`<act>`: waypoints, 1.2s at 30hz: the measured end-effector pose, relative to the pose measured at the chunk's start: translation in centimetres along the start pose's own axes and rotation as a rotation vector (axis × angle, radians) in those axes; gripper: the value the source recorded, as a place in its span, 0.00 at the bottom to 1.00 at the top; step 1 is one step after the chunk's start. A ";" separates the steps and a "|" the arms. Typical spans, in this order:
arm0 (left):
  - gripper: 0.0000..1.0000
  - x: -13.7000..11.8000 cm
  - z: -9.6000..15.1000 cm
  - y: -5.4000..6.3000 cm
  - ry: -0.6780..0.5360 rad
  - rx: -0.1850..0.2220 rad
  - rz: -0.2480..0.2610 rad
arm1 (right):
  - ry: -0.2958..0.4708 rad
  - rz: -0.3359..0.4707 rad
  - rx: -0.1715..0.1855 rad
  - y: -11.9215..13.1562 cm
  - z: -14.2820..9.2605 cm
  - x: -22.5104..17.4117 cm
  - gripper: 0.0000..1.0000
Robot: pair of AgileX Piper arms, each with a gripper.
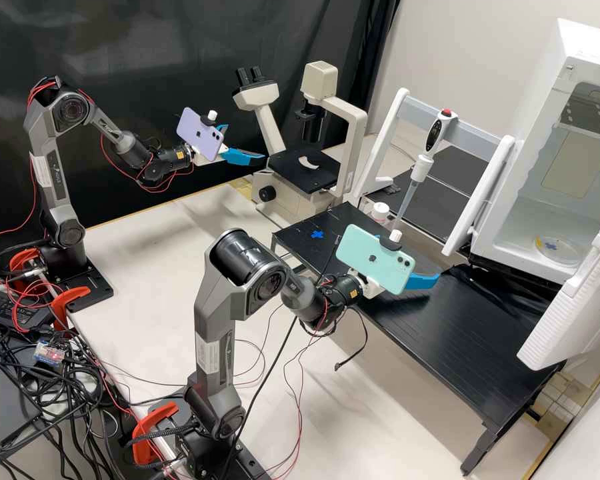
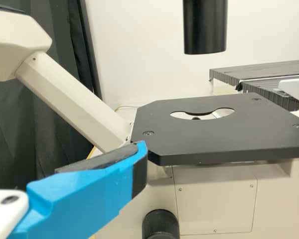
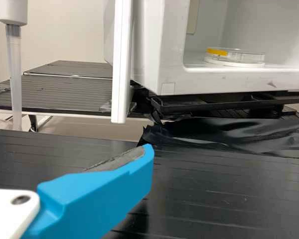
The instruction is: Move the petri dish to the microscope
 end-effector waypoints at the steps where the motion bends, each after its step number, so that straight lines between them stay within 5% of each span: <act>1: 1.00 0.0 0.0 0.0 0.000 0.000 0.000 | 0.000 0.000 0.000 0.0 0.0 0.0 1.00; 12: 1.00 0.0 0.0 0.0 0.000 0.000 0.000 | -0.007 0.004 -0.002 0.2 0.3 0.0 1.00; 17: 1.00 0.0 0.0 0.0 0.000 0.000 0.000 | -0.030 0.008 0.029 0.7 1.3 -0.5 1.00; 28: 1.00 0.0 0.0 0.0 0.000 0.000 0.000 | -0.078 0.143 0.121 5.3 4.5 -1.3 1.00; 36: 1.00 0.0 0.0 0.0 0.000 0.000 0.000 | -0.093 0.231 0.113 8.8 5.7 1.6 1.00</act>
